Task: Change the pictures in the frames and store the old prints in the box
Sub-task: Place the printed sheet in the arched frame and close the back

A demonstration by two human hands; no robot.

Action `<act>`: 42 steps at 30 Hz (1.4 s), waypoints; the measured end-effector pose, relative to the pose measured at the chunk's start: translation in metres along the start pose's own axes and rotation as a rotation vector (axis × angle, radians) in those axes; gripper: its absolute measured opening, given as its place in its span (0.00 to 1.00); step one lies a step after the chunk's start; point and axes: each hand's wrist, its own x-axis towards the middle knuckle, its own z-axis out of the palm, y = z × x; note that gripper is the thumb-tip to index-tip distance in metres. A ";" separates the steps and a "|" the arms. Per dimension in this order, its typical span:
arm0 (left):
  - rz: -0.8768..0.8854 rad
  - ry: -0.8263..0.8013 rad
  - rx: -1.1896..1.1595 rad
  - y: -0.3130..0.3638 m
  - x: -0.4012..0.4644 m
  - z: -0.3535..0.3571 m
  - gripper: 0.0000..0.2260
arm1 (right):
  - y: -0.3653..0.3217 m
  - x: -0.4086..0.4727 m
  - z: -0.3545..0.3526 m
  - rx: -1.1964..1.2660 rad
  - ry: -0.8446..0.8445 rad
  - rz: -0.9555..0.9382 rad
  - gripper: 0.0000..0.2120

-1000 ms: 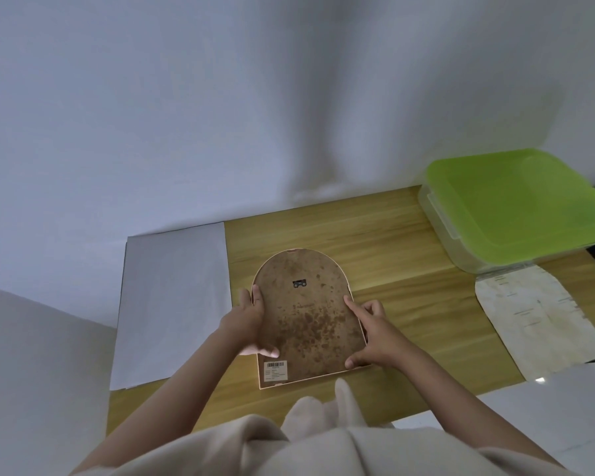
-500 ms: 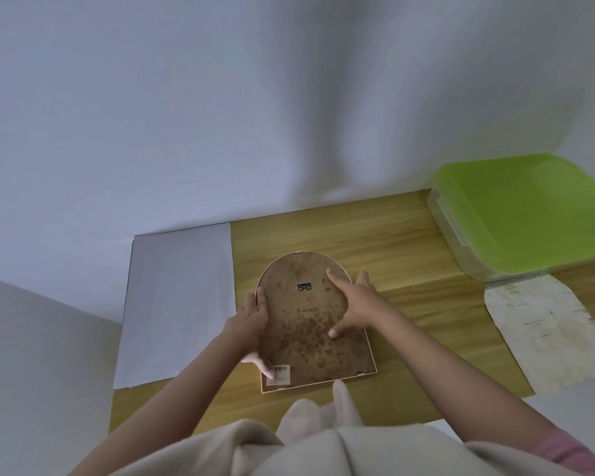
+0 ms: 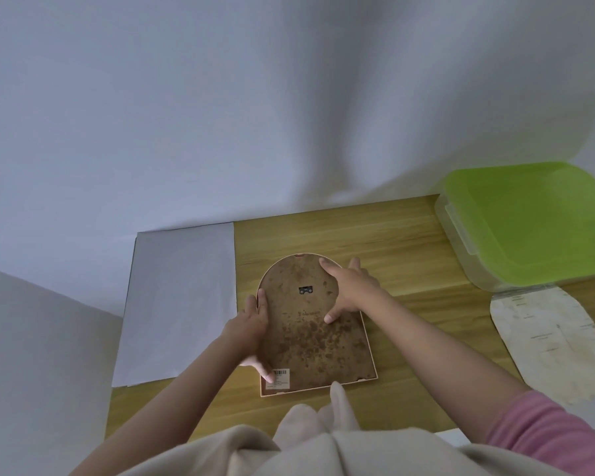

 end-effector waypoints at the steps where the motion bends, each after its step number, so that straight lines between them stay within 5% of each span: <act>1: -0.002 -0.001 -0.005 0.000 0.000 0.000 0.72 | 0.000 0.000 0.001 -0.003 0.002 -0.003 0.62; 8: -0.036 0.032 -0.016 0.003 -0.007 -0.001 0.72 | 0.007 -0.004 0.011 0.058 0.060 -0.011 0.58; 17: -0.095 0.100 -0.125 0.014 -0.024 0.018 0.60 | 0.023 -0.059 0.078 0.324 0.369 0.044 0.32; 26: -0.191 0.130 -0.675 0.023 -0.043 0.028 0.40 | 0.019 -0.087 0.095 0.679 0.351 0.200 0.33; 32: -0.022 0.150 -1.328 0.012 -0.066 0.010 0.32 | 0.026 -0.092 0.087 0.928 0.426 0.174 0.35; 42: 0.179 0.428 -1.371 0.040 -0.089 -0.027 0.26 | 0.002 -0.099 0.036 0.733 0.491 -0.010 0.31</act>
